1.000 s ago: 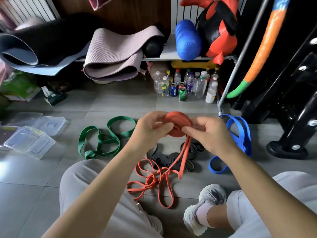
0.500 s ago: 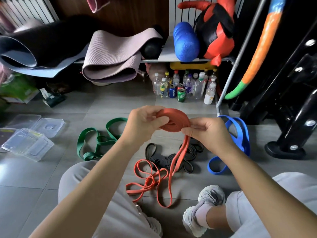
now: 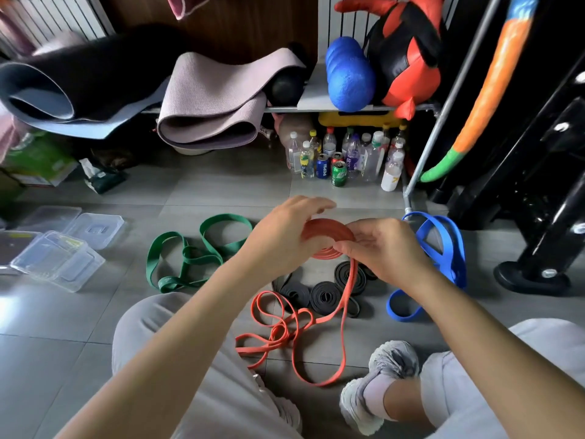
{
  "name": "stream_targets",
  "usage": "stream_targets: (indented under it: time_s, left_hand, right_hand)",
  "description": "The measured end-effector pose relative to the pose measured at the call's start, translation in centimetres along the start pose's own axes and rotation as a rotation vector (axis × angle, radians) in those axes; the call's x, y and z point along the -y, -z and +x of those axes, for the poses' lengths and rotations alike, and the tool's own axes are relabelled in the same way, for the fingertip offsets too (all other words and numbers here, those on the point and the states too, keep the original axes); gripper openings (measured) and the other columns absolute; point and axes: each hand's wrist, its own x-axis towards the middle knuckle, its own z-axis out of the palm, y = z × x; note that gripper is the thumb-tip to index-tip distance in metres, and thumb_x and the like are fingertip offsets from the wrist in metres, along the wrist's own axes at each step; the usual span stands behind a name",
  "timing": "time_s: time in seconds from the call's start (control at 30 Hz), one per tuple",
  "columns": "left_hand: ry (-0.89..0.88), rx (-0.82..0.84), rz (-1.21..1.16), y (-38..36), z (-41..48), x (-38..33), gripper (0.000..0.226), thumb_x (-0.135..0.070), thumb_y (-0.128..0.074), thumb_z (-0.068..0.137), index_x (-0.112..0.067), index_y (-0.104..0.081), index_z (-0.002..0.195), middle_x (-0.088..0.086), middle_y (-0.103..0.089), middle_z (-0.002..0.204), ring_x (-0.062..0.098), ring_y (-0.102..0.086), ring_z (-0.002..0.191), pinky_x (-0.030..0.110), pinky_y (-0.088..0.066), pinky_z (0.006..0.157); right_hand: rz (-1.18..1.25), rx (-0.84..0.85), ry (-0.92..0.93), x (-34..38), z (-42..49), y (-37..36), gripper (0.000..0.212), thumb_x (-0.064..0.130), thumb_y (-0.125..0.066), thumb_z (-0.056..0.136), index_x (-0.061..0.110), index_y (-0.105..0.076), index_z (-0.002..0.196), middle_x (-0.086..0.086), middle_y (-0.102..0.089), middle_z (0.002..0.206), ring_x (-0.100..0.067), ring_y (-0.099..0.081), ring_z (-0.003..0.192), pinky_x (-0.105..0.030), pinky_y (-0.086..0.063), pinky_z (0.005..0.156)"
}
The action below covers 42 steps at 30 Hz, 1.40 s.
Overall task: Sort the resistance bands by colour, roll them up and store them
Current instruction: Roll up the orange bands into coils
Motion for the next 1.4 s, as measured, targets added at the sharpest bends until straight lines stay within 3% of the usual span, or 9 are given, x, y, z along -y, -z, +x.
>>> stream_targets:
  time_s: [0.13,0.23,0.47,0.6,0.93,1.03,1.13,1.23,1.4]
  left_hand:
    - [-0.048,0.091,0.250,0.8,1.0,-1.1,0.024,-0.021,-0.059,0.084,-0.024,-0.066,0.108,-0.005,-0.068,0.102,0.020,-0.060,0.093,0.030,-0.046,0.076]
    - [0.005,0.026,0.127,0.9,1.3,-0.7,0.022,-0.018,-0.063,0.084,-0.020,-0.068,0.106,-0.004,-0.069,0.100,0.017,-0.060,0.092,0.027,-0.045,0.080]
    - [0.211,-0.241,-0.585,0.4,0.4,0.6,0.023,0.000,-0.063,0.084,-0.022,-0.066,0.088,0.011,-0.069,0.090,0.031,-0.068,0.088,0.047,-0.056,0.081]
    - [0.345,-0.258,-1.078,-0.4,-0.3,0.7,0.018,-0.003,-0.055,0.090,-0.015,-0.065,0.100,0.007,-0.070,0.089,0.019,-0.068,0.083,0.034,-0.058,0.074]
    - [0.410,-0.201,-1.547,-2.6,-0.9,0.8,0.029,-0.015,-0.054,0.084,-0.002,-0.061,0.109,0.015,-0.069,0.100,0.024,-0.068,0.088,0.032,-0.058,0.076]
    - [0.436,-0.180,-1.335,-2.2,-0.9,1.0,0.018,-0.009,-0.054,0.091,-0.008,-0.059,0.108,0.016,-0.066,0.107,0.028,-0.066,0.096,0.035,-0.056,0.079]
    - [0.193,-0.241,-0.568,-0.8,-0.5,1.3,0.037,-0.008,-0.067,0.083,-0.023,-0.055,0.115,0.004,-0.061,0.116,0.018,-0.061,0.102,0.028,-0.051,0.087]
    - [-0.019,-0.046,-0.021,0.4,0.4,0.0,0.040,-0.023,-0.070,0.081,-0.023,-0.060,0.120,-0.003,-0.061,0.118,0.013,-0.056,0.106,0.029,-0.044,0.091]
    - [-0.049,0.027,0.021,0.4,1.2,-0.6,0.017,-0.015,-0.064,0.083,-0.018,-0.069,0.099,-0.005,-0.068,0.092,0.008,-0.057,0.080,0.023,-0.045,0.073]
  right_hand:
    - [-0.163,-0.001,0.058,0.2,0.3,-0.1,0.014,0.019,-0.074,0.078,0.017,-0.074,0.091,0.000,-0.075,0.082,-0.012,-0.070,0.079,-0.041,-0.055,0.078]
    - [0.076,-0.026,-0.013,0.1,0.3,0.1,0.015,0.015,-0.077,0.075,0.027,-0.072,0.081,0.006,-0.074,0.078,-0.006,-0.069,0.075,-0.030,-0.056,0.076]
    - [0.242,-0.059,-0.080,-0.8,-0.1,0.5,0.027,0.006,-0.076,0.073,0.031,-0.069,0.078,0.007,-0.072,0.079,-0.003,-0.069,0.074,-0.013,-0.052,0.073]
    - [0.348,-0.102,-0.088,-0.3,0.0,0.0,0.026,0.004,-0.075,0.073,0.028,-0.068,0.078,0.019,-0.070,0.067,0.005,-0.065,0.066,-0.008,-0.048,0.066]
    - [0.521,-0.162,-0.035,0.5,0.1,-0.8,0.022,0.001,-0.066,0.080,0.022,-0.070,0.085,0.018,-0.072,0.075,0.003,-0.067,0.077,-0.011,-0.049,0.074]
    - [0.494,-0.146,-0.083,0.1,0.0,-0.4,0.020,0.001,-0.067,0.079,0.020,-0.069,0.081,0.017,-0.071,0.068,0.003,-0.066,0.069,-0.011,-0.050,0.069]
    - [0.366,-0.080,-0.110,-0.4,0.1,0.2,0.023,0.002,-0.072,0.076,0.025,-0.068,0.076,0.016,-0.070,0.063,0.000,-0.065,0.061,-0.016,-0.054,0.066]
    - [0.236,0.023,-0.077,-0.3,0.3,0.1,0.029,0.002,-0.071,0.077,0.031,-0.069,0.077,0.014,-0.070,0.064,-0.001,-0.065,0.061,-0.027,-0.057,0.069]
    - [0.203,0.007,-0.025,0.3,0.2,0.3,0.021,0.003,-0.073,0.077,0.024,-0.070,0.081,0.000,-0.073,0.080,-0.007,-0.069,0.070,-0.025,-0.057,0.072]
